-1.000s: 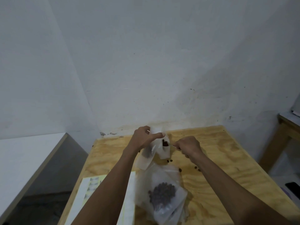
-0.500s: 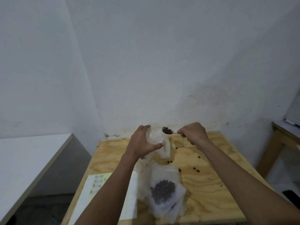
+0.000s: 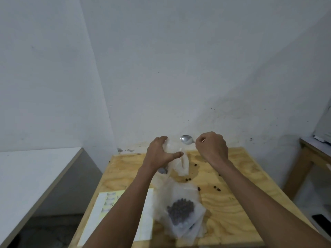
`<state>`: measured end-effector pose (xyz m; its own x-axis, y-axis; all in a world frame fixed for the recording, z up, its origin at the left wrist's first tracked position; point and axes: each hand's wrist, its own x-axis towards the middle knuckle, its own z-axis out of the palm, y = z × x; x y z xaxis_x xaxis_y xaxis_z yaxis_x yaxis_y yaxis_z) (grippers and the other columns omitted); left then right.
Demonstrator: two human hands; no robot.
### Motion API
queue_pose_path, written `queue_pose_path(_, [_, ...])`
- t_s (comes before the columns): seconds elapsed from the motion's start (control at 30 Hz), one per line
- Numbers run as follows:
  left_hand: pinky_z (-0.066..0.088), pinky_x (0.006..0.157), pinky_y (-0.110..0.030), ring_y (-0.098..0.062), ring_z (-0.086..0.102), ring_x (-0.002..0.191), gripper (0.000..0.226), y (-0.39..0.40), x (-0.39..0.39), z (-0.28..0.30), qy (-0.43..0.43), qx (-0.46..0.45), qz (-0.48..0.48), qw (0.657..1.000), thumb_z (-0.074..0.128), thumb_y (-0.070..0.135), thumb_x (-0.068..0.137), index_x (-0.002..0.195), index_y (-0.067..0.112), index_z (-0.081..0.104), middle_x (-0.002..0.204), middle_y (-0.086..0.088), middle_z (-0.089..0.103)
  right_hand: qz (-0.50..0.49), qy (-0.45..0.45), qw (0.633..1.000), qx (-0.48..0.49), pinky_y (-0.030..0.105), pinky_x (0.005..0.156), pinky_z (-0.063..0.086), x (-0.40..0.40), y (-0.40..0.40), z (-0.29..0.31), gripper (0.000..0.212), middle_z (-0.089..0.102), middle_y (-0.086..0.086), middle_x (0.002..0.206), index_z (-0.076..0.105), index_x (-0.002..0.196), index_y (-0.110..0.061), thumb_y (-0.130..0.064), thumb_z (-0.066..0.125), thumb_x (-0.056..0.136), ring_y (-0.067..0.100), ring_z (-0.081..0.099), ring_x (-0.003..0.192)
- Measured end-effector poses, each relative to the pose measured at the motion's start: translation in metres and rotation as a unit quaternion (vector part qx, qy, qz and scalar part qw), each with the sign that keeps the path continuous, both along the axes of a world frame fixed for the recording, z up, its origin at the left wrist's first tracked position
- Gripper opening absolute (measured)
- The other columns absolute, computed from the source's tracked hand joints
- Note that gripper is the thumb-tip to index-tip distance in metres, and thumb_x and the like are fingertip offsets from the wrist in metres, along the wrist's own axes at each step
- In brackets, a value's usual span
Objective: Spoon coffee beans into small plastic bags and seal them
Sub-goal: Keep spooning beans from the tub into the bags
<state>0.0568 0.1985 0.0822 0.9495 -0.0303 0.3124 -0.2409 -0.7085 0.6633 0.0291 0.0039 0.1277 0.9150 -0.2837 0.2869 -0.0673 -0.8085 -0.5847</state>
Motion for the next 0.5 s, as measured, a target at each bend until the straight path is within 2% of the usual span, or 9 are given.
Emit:
queue_pose_path(0.07, [0.053, 0.097, -0.040, -0.018, 0.062, 0.114, 0.098, -0.002, 0.004, 0.003, 0.026, -0.045, 0.004, 0.999, 0.081, 0.071, 0.060, 0.138, 0.015, 0.058, 0.128, 0.000, 0.064, -0.016, 0.026, 0.999, -0.015, 0.026, 0.048, 0.051, 0.004, -0.008, -0.016, 0.024, 0.070, 0.000, 0.066, 0.078, 0.078, -0.015, -0.014, 0.059, 0.092, 0.017, 0.062, 0.055])
queue_pose_path(0.17, [0.053, 0.092, -0.037, -0.019, 0.062, 0.112, 0.096, -0.009, 0.009, 0.008, 0.048, -0.062, -0.004, 0.997, 0.077, 0.071, 0.059, 0.134, 0.015, 0.060, 0.125, 0.000, 0.065, 0.007, 0.090, 0.995, -0.034, 0.028, 0.048, 0.048, 0.008, -0.010, -0.048, 0.026, 0.071, 0.002, 0.066, 0.077, 0.074, -0.012, -0.010, 0.057, 0.091, 0.017, 0.058, 0.051])
queue_pose_path(0.3, [0.053, 0.084, -0.034, -0.016, 0.063, 0.101, 0.085, -0.024, 0.016, 0.010, 0.080, -0.054, -0.024, 0.995, 0.074, 0.074, 0.054, 0.117, 0.017, 0.066, 0.110, 0.004, 0.067, 0.035, 0.115, 0.992, -0.037, 0.036, 0.066, 0.060, 0.015, -0.002, -0.080, 0.021, 0.076, 0.005, 0.089, 0.079, 0.088, -0.010, -0.006, 0.059, 0.092, 0.022, 0.069, 0.072])
queue_pose_path(0.37, [0.050, 0.074, -0.029, -0.014, 0.063, 0.093, 0.074, -0.030, 0.024, 0.006, 0.102, -0.041, -0.032, 0.993, 0.077, 0.073, 0.054, 0.105, 0.021, 0.068, 0.101, 0.007, 0.067, 0.036, 0.111, 0.992, -0.051, 0.034, 0.067, 0.058, 0.019, 0.003, -0.087, 0.022, 0.073, 0.006, 0.097, 0.078, 0.095, -0.011, -0.002, 0.057, 0.094, 0.022, 0.067, 0.078])
queue_pose_path(0.43, [0.043, 0.062, -0.026, -0.011, 0.060, 0.078, 0.056, -0.036, 0.031, 0.002, 0.113, -0.015, -0.037, 0.993, 0.080, 0.068, 0.058, 0.086, 0.022, 0.064, 0.085, 0.008, 0.064, 0.042, 0.105, 0.992, -0.064, 0.031, 0.062, 0.052, 0.022, 0.007, -0.094, 0.022, 0.070, 0.007, 0.101, 0.076, 0.099, -0.013, -0.001, 0.058, 0.095, 0.022, 0.063, 0.076])
queue_pose_path(0.5, [0.039, 0.058, -0.027, -0.013, 0.056, 0.068, 0.061, -0.042, 0.036, -0.002, 0.118, -0.020, -0.039, 0.992, 0.077, 0.070, 0.056, 0.078, 0.015, 0.061, 0.075, 0.006, 0.059, 0.055, 0.109, 0.991, -0.059, 0.031, 0.063, 0.053, 0.024, 0.011, -0.101, 0.018, 0.070, 0.006, 0.099, 0.076, 0.101, -0.014, -0.004, 0.063, 0.095, 0.021, 0.064, 0.077])
